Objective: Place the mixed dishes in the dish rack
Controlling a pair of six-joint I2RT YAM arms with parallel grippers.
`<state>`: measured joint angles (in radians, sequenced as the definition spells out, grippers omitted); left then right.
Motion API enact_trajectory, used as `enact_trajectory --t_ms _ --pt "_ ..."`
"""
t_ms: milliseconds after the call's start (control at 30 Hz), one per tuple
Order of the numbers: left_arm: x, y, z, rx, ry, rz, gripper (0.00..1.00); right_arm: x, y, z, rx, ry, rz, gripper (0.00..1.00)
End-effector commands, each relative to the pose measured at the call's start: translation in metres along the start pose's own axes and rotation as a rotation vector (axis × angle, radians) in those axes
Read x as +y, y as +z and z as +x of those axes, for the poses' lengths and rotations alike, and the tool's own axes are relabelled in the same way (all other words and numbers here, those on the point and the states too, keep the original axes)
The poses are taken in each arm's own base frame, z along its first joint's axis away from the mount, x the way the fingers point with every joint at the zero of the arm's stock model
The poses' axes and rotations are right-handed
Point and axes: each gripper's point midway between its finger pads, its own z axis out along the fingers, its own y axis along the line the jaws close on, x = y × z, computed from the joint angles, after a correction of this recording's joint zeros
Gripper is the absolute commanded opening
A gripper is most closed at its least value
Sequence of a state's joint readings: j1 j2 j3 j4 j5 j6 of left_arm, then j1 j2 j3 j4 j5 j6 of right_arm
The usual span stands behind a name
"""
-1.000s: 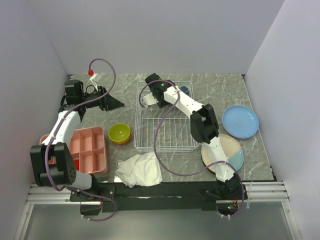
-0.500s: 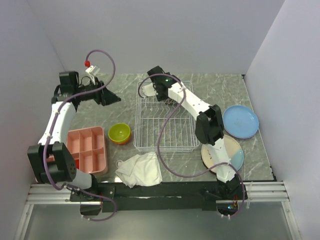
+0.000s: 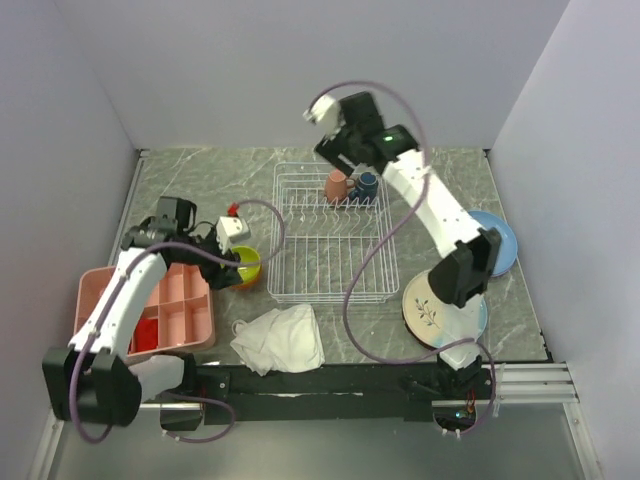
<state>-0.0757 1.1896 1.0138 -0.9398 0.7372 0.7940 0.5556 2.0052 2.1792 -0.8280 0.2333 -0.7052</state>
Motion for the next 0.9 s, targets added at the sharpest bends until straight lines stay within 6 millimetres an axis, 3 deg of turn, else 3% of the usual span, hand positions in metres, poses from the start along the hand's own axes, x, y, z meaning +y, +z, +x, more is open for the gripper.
enact_trajectory --t_ms 0,33,67,100,133,167,200,233,267,367,433,500,600,733,867 --pt "0.007 -0.003 -0.011 -0.017 0.155 -0.115 0.7 -0.032 -0.053 -0.008 -0.192 0.663 -0.079 0.89" --pt "0.004 -0.004 -0.02 -0.048 0.162 -0.123 0.7 -0.044 -0.067 0.0 -0.203 0.712 -0.055 0.89" --pt "0.005 -0.005 -0.029 -0.073 0.167 -0.132 0.7 -0.043 -0.063 0.023 -0.152 0.732 -0.038 0.89" --pt "0.005 -0.007 -0.037 -0.093 0.162 -0.14 0.7 -0.055 -0.08 0.033 -0.153 0.702 0.03 0.88" --pt "0.006 -0.008 -0.043 -0.107 0.168 -0.154 0.7 -0.056 -0.083 0.047 -0.12 0.682 0.061 0.89" --pt "0.008 -0.01 -0.049 -0.123 0.17 -0.171 0.71 -0.052 -0.076 0.077 -0.041 0.678 0.077 0.89" --pt "0.014 -0.014 -0.062 -0.16 0.169 -0.201 0.71 -0.055 -0.087 0.092 -0.021 0.701 0.099 0.89" --pt "0.018 -0.016 -0.07 -0.18 0.165 -0.223 0.71 -0.045 -0.083 0.117 0.036 0.74 0.079 0.89" --pt "0.023 -0.022 -0.082 -0.206 0.167 -0.25 0.72 -0.056 -0.086 0.152 0.086 0.822 0.111 0.89" --pt "0.034 -0.033 -0.117 -0.287 0.125 -0.283 0.72 -0.026 -0.094 0.198 0.162 0.945 0.0 0.86" --pt "0.04 -0.027 -0.123 -0.3 0.036 -0.282 0.73 -0.012 -0.103 0.231 0.222 0.955 0.0 0.86" --pt "0.032 -0.014 -0.116 -0.236 0.053 -0.214 0.69 -0.003 -0.114 0.238 0.22 0.962 -0.007 0.86" --pt "0.02 0.014 -0.072 -0.08 0.009 -0.125 0.61 0.015 -0.118 0.243 0.217 0.984 -0.032 0.87" --pt "0.007 0.034 -0.033 0.047 0.01 -0.1 0.63 0.021 -0.125 0.24 0.191 0.984 -0.041 0.88" --pt "0.001 0.048 -0.014 0.126 0.006 -0.118 0.65 0.022 -0.129 0.24 0.184 0.972 -0.037 0.88"
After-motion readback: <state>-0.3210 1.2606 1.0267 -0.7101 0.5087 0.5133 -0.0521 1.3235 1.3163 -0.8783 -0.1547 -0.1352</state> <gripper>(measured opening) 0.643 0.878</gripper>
